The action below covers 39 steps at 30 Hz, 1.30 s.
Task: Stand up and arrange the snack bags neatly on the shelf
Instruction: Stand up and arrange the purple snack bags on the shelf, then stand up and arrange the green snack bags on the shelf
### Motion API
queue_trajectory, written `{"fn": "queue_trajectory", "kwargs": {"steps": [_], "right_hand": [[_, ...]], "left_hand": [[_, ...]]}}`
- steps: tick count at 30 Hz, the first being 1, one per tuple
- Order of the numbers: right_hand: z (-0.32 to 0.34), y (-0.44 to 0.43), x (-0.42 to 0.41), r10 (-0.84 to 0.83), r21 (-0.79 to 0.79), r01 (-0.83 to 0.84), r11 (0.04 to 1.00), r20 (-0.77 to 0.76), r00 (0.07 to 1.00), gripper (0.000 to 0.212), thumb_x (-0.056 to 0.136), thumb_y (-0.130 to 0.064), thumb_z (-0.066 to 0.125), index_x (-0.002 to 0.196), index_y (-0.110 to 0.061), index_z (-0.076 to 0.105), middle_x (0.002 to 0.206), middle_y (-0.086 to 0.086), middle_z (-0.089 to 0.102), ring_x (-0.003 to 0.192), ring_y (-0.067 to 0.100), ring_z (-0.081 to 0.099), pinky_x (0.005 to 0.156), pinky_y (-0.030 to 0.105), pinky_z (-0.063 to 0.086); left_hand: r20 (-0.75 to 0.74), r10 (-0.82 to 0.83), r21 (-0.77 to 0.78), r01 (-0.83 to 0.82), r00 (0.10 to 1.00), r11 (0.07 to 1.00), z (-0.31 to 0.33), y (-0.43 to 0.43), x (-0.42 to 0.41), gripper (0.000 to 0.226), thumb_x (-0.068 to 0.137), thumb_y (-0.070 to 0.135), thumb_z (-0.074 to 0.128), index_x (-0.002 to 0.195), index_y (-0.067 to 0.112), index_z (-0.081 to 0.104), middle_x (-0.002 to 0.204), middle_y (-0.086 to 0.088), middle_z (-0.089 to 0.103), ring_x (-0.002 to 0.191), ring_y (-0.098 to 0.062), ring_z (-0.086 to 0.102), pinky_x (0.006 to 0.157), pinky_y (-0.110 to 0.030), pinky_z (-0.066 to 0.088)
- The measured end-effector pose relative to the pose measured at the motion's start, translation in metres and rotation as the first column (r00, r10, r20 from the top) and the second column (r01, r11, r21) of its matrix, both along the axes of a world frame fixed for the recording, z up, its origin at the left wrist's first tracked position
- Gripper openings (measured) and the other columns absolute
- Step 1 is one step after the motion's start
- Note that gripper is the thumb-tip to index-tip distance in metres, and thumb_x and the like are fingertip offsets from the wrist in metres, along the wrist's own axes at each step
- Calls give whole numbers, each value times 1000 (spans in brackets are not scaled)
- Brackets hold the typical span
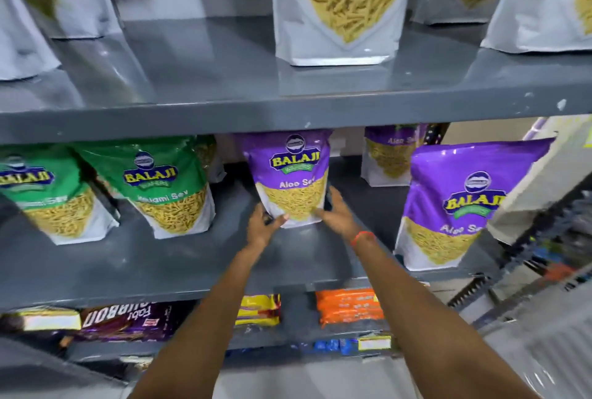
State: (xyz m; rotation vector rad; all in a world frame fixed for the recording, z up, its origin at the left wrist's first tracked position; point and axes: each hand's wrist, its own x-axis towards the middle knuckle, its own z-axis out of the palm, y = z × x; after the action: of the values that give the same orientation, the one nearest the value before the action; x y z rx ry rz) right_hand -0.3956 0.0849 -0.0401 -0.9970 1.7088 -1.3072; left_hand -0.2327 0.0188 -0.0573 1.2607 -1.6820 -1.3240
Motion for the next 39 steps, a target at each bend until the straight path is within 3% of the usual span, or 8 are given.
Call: {"fn": "queue_trajectory", "kwargs": {"steps": [3,7,12,23,28,31,35,39], "right_hand": [[1,1,3,-61,-31,67,997,155,986,37,84,5,59,120,2,51,131,29,55,105,22,55,94,33,46],[-7,40,13,-113,-32,117,993,117,987,37,83,5,62,118,6,52,125,28,59,114,34,58,105,46,43],[-17,112,23,-125,-72,136,988,146,981,29,85,-5,62,113,-10,60,112,2,68,95,-1,65,79,10,52],[-12,132,28,-74,-77,89,993,176,982,19,88,-12,60,105,-19,62,112,5,68,92,-3,66,68,4,50],[-5,133,45,-237,-112,240,964,40,971,48,90,-20,58,134,-14,41,141,1,47,136,22,38,104,22,38],[16,130,84,-568,-429,437,790,-246,785,62,88,-26,51,142,-6,28,149,13,34,140,24,28,117,24,19],[44,95,147,-591,-676,213,705,-395,703,60,90,-21,47,143,-4,23,149,10,31,142,21,23,120,21,13],[50,37,213,-481,-683,66,727,-438,760,60,89,-16,49,143,-5,24,149,9,31,141,19,27,119,26,20]], "left_hand": [[-24,-57,47,58,998,997,-4,-6,6,43,79,12,71,111,-10,52,106,-22,62,98,-26,57,93,-50,47],[-24,-109,66,110,994,992,-10,22,18,33,79,19,71,105,9,53,115,-19,66,101,-25,64,87,-39,51],[-5,-180,50,180,984,982,-21,75,34,38,74,32,75,105,21,55,108,-4,70,100,-19,67,90,-41,54],[15,-138,83,136,990,987,-2,106,31,48,80,28,69,118,8,50,124,-13,64,112,-25,61,98,-48,50],[44,-142,39,140,989,989,8,109,37,66,78,35,70,133,14,39,137,-7,53,127,-25,51,99,-36,47],[55,-42,-190,52,998,980,22,109,52,88,83,39,63,148,21,7,158,2,17,142,-14,25,113,-34,28],[-30,40,-518,-50,999,854,46,93,93,80,88,43,53,145,34,-2,154,16,1,137,17,2,115,-11,7],[-77,152,-553,-169,985,816,52,51,155,85,84,55,49,146,29,-4,157,11,1,145,-4,6,121,-28,10]]}}
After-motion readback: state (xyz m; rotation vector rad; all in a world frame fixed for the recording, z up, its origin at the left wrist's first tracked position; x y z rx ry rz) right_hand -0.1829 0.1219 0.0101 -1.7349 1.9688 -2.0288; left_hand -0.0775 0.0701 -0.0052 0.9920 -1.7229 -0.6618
